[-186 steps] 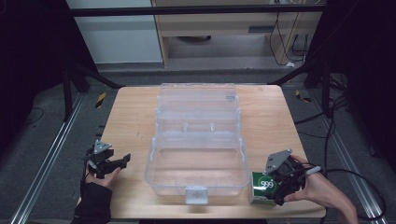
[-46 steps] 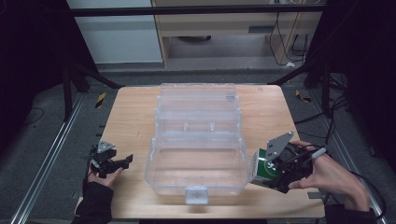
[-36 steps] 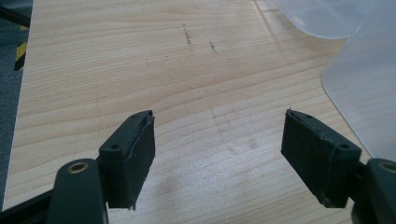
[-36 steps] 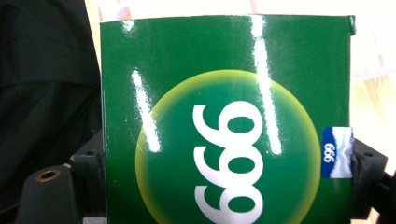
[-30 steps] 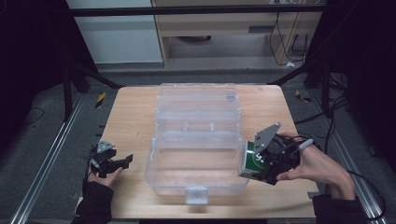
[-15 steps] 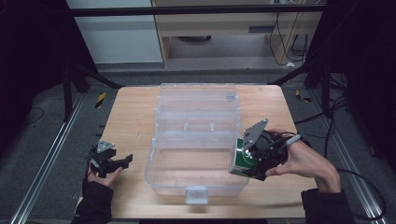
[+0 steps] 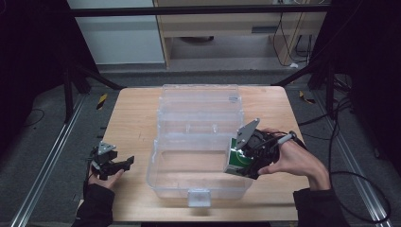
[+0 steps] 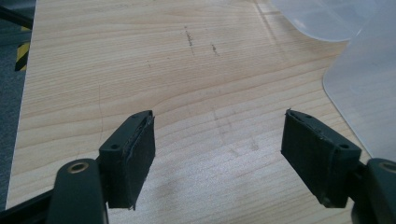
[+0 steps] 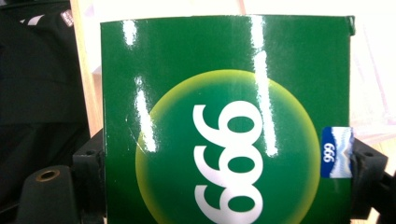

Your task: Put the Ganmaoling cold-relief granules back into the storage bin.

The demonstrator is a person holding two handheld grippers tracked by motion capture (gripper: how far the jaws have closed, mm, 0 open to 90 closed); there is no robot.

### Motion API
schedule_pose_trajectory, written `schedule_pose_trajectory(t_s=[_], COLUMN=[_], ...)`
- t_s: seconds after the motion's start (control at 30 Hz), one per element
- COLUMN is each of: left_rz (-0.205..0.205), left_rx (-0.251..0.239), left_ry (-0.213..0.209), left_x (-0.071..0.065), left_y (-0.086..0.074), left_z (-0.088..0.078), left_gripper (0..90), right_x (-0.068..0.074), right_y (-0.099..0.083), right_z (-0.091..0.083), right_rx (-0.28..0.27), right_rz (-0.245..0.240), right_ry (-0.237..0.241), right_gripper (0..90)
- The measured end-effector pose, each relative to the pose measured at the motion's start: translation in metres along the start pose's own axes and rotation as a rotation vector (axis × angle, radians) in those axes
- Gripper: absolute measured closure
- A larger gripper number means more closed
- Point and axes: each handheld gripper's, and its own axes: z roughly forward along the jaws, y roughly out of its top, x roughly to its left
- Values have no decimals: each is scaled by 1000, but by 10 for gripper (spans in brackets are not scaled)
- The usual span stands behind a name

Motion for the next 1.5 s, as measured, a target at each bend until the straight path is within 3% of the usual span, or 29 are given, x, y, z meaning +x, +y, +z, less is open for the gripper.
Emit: schedule_pose_trajectory(t_s=[0.83, 0.93, 1.5], left_rz=[-3, -1, -3], left_rx=[-6, -6, -8], left_ry=[0, 0, 0], left_x=[0, 0, 1], left_y=[0, 0, 0], left_z=[-1, -1, -1], left_gripper=[255, 255, 255], right_x=[5, 5, 6], right_y=[10, 8, 2], right_z=[28, 30, 45], right_rx=[50, 39, 75], right_rz=[-25, -8, -18], right_ry=[16, 29, 43], right_gripper=[160, 160, 160])
